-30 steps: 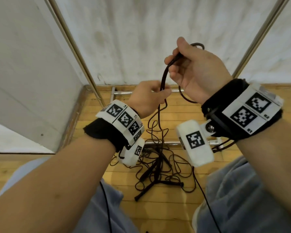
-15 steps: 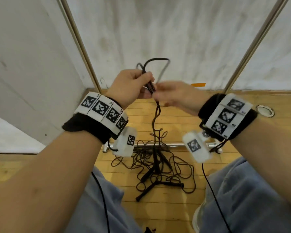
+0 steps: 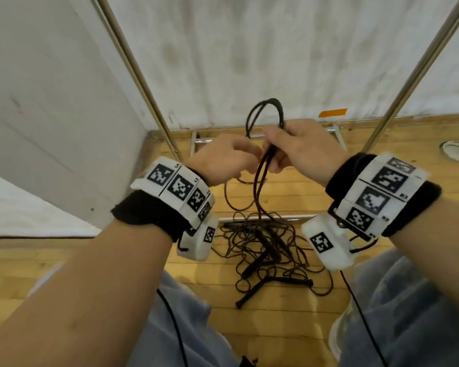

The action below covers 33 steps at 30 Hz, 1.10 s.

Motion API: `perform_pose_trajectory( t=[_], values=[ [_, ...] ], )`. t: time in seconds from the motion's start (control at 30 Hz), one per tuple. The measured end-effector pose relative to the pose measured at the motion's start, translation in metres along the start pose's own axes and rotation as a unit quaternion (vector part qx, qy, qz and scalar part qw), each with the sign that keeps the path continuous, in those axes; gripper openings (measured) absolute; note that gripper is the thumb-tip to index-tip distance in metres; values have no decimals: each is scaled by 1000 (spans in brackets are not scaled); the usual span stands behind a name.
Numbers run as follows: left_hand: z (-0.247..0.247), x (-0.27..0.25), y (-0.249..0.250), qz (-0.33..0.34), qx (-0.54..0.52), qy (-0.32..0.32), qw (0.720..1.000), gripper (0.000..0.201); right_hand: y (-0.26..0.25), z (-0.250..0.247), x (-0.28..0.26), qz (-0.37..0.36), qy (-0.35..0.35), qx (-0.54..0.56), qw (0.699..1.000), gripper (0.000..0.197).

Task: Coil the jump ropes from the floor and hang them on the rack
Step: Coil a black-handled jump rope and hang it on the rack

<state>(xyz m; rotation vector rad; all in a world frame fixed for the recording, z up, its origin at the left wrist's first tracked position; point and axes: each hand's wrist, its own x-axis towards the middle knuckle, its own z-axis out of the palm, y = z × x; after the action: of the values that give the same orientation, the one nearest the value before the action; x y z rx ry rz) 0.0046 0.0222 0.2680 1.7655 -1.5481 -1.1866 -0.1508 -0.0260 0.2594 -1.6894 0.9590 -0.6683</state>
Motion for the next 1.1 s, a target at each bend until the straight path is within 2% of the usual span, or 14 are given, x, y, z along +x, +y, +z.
perform_pose_trajectory(
  t=[0.07, 0.13, 0.23, 0.3, 0.4, 0.47, 0.5, 0.57, 0.63, 0.77, 0.87, 0.97, 1.03, 1.1],
  values=[
    [10, 4, -5, -8, 81, -63, 995, 19, -5, -4, 3, 6, 37, 83, 996, 33],
    [19, 8, -6, -5, 75, -72, 995, 6, -8, -8, 7, 8, 80, 127, 989, 33],
    [23, 14, -1, 3, -25, -3, 1000, 15, -9, -16, 12, 9, 142, 196, 970, 26],
    [17, 16, 4, 32, -53, 40, 997, 18, -5, -18, 15, 21, 114, 195, 974, 25],
    [5, 15, 12, 91, -74, 85, 989, 21, 4, -15, 16, 56, -45, 51, 996, 43],
    [-2, 15, 16, 107, -101, 115, 982, 19, 11, -6, 13, 55, -152, -114, 980, 37],
    [-4, 15, 18, 112, -110, 125, 980, 19, 15, -1, 12, 55, -176, -179, 966, 31],
    [-8, 15, 21, 117, -118, 141, 976, 20, 22, 8, 9, 52, -180, -238, 953, 22],
    [-10, 16, 22, 117, -126, 161, 972, 20, 25, 12, 7, 45, -161, -251, 954, 21],
    [-11, 16, 25, 110, -170, 195, 960, 20, 15, 5, 10, -22, -118, -351, 929, 31],
    [-13, 12, 25, 80, -201, 147, 965, 25, 3, -8, 13, -58, -53, -340, 937, 33],
    [-6, 7, 23, 54, -128, 25, 990, 15, -10, -22, 15, -63, 10, -257, 964, 34],
    [5, 5, 23, 43, -76, -36, 995, 16, -15, -27, 14, -54, 42, -194, 979, 37],
    [14, 5, 23, 44, -72, -45, 995, 22, -19, -28, 11, -44, 59, -118, 990, 35]
  ],
)
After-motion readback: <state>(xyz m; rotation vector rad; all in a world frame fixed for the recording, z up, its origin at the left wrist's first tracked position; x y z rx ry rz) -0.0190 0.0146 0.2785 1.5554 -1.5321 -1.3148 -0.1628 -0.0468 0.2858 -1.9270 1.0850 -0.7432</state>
